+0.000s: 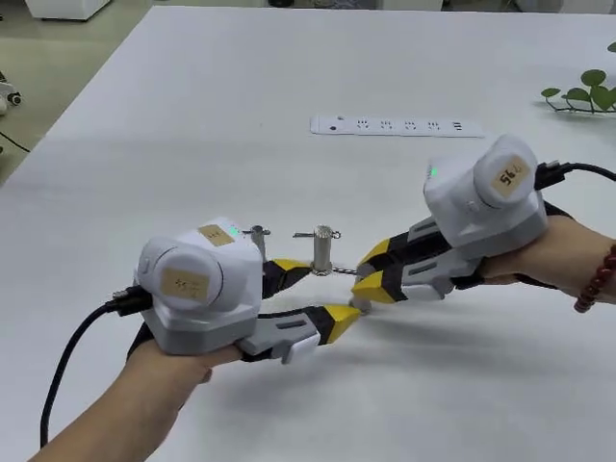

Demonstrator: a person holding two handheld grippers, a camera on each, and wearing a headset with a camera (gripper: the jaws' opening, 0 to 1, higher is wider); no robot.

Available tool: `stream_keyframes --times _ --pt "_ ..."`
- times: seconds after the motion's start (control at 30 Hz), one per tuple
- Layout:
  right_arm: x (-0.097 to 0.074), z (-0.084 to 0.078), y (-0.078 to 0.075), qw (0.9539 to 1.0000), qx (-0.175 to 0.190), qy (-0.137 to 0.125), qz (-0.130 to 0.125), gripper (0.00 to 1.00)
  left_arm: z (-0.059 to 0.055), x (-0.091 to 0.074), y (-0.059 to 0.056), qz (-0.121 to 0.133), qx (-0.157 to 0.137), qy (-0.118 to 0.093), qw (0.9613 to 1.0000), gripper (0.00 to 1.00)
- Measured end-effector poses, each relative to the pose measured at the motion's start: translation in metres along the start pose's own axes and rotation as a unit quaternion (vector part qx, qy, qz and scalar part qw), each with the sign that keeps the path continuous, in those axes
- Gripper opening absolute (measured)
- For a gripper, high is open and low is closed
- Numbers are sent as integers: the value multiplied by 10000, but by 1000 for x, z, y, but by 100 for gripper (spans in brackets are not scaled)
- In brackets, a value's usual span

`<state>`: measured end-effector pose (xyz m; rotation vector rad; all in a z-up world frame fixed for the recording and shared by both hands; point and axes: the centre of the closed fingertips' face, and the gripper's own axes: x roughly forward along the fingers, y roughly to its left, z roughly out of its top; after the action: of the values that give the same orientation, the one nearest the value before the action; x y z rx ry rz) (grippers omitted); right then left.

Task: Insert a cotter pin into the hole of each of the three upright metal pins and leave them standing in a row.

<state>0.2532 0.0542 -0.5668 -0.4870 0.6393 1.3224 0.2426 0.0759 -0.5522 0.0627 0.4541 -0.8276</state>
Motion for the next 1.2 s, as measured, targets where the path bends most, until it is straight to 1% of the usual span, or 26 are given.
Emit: stream_keyframes --times 0.1,0.2,0.4,0.47,0.6,0.7,0.87,1.0,1.07,1.2 --pt "0 0 1 10000 -65 -20 23 9 3 -6 3 77 12 -25 10000 45" --pt "0 0 1 9999 -157 -23 48 9 6 -12 6 139 -42 -85 9999 49" --pt "0 0 1 9994 -321 3 96 8 8 -21 10 242 -60 -119 9996 53" --pt "0 1 2 9992 -372 21 123 8 9 -24 11 281 -68 -126 9995 56" --pt "-1 0 2 9989 -440 57 150 8 9 -29 12 333 17 -118 9994 64" --pt "-3 0 1 9987 -475 73 154 8 10 -35 16 400 60 -139 9991 67" --pt "-7 0 -2 9988 -457 84 151 8 13 -41 21 470 66 -192 9987 74" --pt "-9 1 -5 9987 -490 94 139 8 12 -43 25 577 25 -119 9983 78" --pt "-9 2 -6 9986 -504 97 137 8 11 -43 25 586 52 -104 9982 81" --pt "-10 2 -10 9984 -543 139 109 8 9 -46 25 577 93 -77 9983 82"
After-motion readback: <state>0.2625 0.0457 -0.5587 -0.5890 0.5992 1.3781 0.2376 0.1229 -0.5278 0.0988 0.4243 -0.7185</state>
